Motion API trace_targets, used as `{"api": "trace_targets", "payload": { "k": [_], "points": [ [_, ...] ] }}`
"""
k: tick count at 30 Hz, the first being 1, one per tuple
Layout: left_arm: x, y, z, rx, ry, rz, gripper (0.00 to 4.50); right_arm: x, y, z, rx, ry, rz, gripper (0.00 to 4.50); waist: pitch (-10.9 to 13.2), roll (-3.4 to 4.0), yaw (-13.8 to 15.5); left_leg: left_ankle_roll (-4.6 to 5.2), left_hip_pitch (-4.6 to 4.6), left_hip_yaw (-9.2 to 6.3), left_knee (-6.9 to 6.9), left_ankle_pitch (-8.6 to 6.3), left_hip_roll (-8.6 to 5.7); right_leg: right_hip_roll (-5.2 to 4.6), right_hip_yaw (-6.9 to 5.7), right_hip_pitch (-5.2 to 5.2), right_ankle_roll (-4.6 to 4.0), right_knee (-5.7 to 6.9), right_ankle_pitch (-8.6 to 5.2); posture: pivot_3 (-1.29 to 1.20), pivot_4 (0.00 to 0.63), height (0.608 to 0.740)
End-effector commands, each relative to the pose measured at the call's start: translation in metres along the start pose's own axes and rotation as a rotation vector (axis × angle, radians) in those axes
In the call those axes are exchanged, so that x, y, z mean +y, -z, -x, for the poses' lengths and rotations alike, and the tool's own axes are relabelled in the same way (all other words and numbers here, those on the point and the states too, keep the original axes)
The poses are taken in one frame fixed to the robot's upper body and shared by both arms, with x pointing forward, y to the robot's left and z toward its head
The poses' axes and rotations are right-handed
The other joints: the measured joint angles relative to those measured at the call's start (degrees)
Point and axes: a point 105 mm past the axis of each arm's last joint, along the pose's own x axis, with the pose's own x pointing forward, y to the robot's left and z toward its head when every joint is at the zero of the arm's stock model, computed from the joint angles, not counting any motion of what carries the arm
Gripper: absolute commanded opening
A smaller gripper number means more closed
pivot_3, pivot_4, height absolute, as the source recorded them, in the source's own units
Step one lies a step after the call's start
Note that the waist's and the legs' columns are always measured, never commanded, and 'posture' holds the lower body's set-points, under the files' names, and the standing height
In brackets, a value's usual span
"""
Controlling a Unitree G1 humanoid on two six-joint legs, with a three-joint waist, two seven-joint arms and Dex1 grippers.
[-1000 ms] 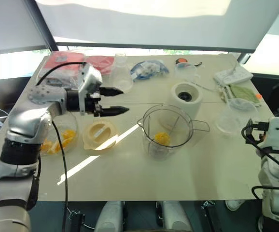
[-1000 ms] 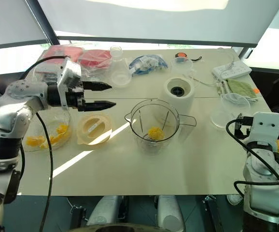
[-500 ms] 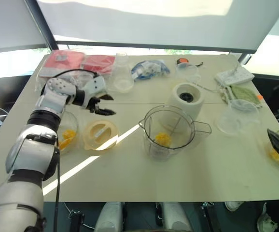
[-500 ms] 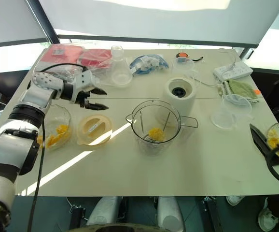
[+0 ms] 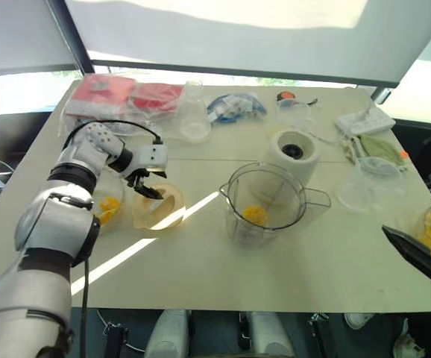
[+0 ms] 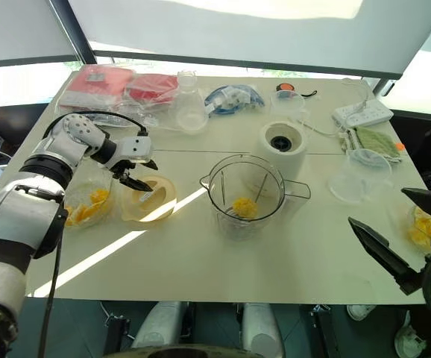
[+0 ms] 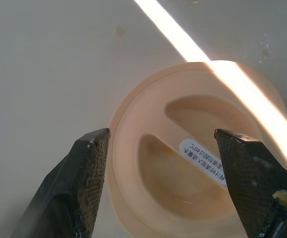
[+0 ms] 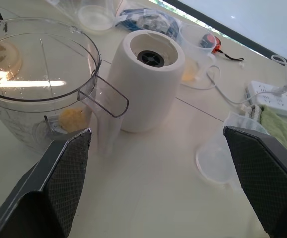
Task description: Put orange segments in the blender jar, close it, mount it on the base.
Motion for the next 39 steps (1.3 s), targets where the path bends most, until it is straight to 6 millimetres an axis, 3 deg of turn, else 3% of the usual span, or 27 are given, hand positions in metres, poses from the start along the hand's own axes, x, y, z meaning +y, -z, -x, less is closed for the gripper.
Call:
{"api": "trace_targets", "payload": {
  "k": [1,5,9,17,22,29,34,39],
  "points": [
    [0.006,-0.001,0.003,0.043,-0.015,0.079,3.48,-0.006,-0.001,-0.004,-0.03,0.009,-0.011,4.48,-0.01,-0.01,-0.03,0.01,0.0,0.0,0.0,-0.01,0.0,0.0,0.0,0.0,0.01,0.0,0.01,0.0,0.15,0.74],
    [0.005,0.003,-0.004,0.13,-0.005,0.19,3.48,-0.009,0.004,-0.011,-0.034,0.014,-0.029,4.48,0.0,-0.04,0.01,0.03,-0.01,0.02,0.01,-0.01,-0.05,-0.02,0.0,0.0,0.04,0.0,0.02,0.0,0.15,0.74],
    [0.005,-0.007,-0.007,0.114,0.011,0.235,3.48,-0.008,0.01,-0.018,-0.036,0.011,-0.038,4.48,-0.01,-0.03,-0.03,0.03,0.02,0.0,0.0,-0.01,-0.03,0.0,0.0,0.0,0.05,0.03,0.03,0.0,0.15,0.74],
    [0.006,-0.003,-0.018,0.236,-0.028,0.304,3.48,-0.009,0.012,-0.027,-0.052,0.013,-0.031,4.48,-0.02,-0.02,-0.03,0.02,0.05,0.0,0.01,-0.01,-0.04,0.01,0.01,0.0,0.05,0.06,0.03,0.0,0.15,0.74],
    [0.009,0.0,-0.013,0.273,-0.077,0.349,3.48,-0.01,0.015,-0.028,-0.05,0.03,-0.036,4.48,-0.02,-0.02,-0.04,0.03,0.04,-0.01,0.0,-0.01,-0.03,0.03,0.01,-0.01,0.05,0.06,0.03,0.0,0.15,0.74],
    [0.013,-0.02,0.0,0.212,-0.162,0.42,3.48,-0.01,0.02,-0.032,-0.053,0.034,-0.05,4.48,-0.02,-0.01,-0.07,0.02,0.03,-0.01,0.01,-0.01,-0.02,0.0,0.02,0.0,0.05,0.06,0.03,0.0,0.15,0.74],
    [0.008,-0.03,0.009,0.194,-0.225,0.42,3.48,-0.012,0.023,-0.035,-0.054,0.033,-0.056,4.48,-0.04,0.03,-0.14,0.02,0.05,-0.02,0.0,-0.01,0.0,0.01,0.03,-0.02,0.05,0.11,0.03,0.0,0.15,0.74],
    [-0.01,-0.034,0.01,0.219,-0.254,0.5,3.48,-0.015,0.026,-0.034,-0.049,0.041,-0.06,4.48,-0.05,0.05,-0.02,0.02,0.05,-0.03,0.02,-0.01,-0.01,0.01,0.03,-0.01,0.04,0.13,0.03,0.0,0.15,0.74]
  ]
}}
